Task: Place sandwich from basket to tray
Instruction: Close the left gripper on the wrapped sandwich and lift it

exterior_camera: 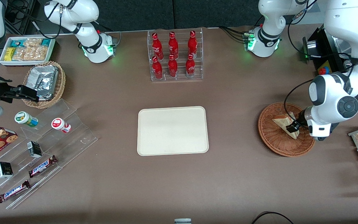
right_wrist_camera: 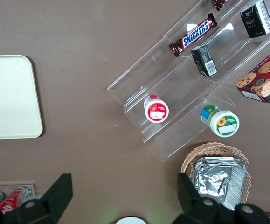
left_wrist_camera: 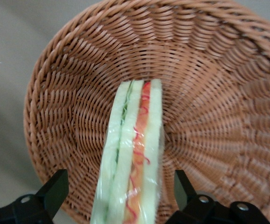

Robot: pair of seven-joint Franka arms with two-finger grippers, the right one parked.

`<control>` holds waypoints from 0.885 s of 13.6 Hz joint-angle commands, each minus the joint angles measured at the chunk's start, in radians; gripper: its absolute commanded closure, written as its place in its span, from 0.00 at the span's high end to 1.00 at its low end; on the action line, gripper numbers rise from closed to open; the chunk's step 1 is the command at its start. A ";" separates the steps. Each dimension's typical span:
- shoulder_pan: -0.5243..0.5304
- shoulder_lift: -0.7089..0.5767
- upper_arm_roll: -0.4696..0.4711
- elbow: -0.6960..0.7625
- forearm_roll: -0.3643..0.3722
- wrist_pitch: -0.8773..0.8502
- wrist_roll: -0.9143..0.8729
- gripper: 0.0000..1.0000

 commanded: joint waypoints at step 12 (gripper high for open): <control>-0.017 -0.002 -0.021 0.129 -0.007 -0.144 -0.010 0.00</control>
